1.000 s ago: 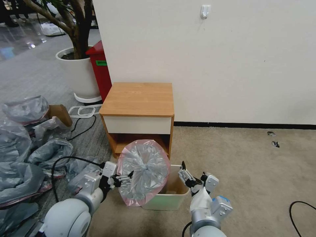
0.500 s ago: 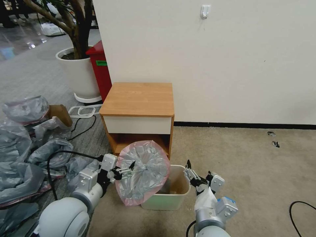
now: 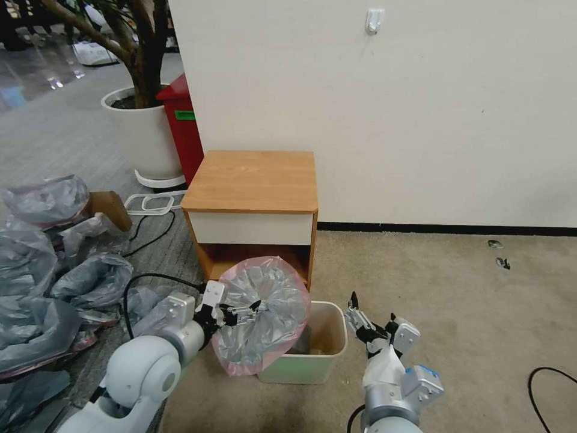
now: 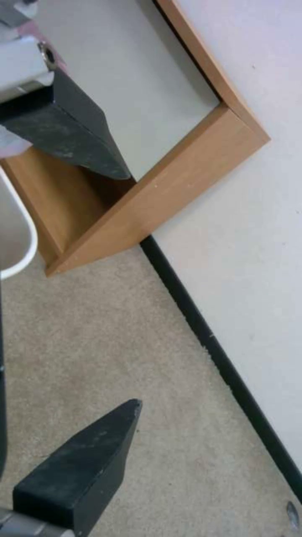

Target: Pick up the garbage bag from the table and place it over the trash can.

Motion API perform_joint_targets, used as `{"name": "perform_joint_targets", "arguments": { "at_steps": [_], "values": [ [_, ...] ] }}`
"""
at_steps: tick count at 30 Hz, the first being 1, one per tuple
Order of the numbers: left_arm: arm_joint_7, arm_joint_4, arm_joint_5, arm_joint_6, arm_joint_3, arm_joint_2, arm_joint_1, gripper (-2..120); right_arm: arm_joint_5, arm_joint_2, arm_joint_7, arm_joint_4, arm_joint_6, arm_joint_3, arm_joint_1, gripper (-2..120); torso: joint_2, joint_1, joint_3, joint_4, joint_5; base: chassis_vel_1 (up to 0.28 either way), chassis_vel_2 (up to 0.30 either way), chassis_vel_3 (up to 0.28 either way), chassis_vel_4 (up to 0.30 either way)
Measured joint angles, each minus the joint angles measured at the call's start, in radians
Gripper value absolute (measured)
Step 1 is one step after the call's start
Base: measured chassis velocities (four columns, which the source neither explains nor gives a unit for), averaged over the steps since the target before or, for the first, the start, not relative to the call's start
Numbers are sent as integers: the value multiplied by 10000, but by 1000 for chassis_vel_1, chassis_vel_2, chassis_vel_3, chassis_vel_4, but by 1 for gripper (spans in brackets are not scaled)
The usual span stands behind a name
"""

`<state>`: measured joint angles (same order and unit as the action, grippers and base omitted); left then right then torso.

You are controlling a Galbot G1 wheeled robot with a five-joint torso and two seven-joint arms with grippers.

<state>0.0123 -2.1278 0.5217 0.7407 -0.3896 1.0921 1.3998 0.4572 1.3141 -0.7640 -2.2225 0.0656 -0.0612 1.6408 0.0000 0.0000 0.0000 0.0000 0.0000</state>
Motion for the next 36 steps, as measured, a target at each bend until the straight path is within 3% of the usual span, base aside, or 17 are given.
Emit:
{"name": "perform_joint_targets", "arguments": {
  "at_steps": [9, 21, 36],
  "values": [
    [-307, 481, -869, -30, 106, -140, 266, 91, -29, 160, 0, 240, -7, -129, -148, 100, 0, 0, 0, 1, 0, 0, 0, 0, 0],
    [-331, 834, -639, -43, 654, 194, -197, 83, -236, 180, 0, 232, 39, -229, -69, 100, 0, 0, 0, 0, 1, 0, 0, 0, 0],
    [177, 587, 421, -51, 243, 494, 296, 34, -341, 208, 42, 420, 81, -282, -137, 100, 0, 0, 0, 1, 1, 0, 0, 0, 0]
  ]
}}
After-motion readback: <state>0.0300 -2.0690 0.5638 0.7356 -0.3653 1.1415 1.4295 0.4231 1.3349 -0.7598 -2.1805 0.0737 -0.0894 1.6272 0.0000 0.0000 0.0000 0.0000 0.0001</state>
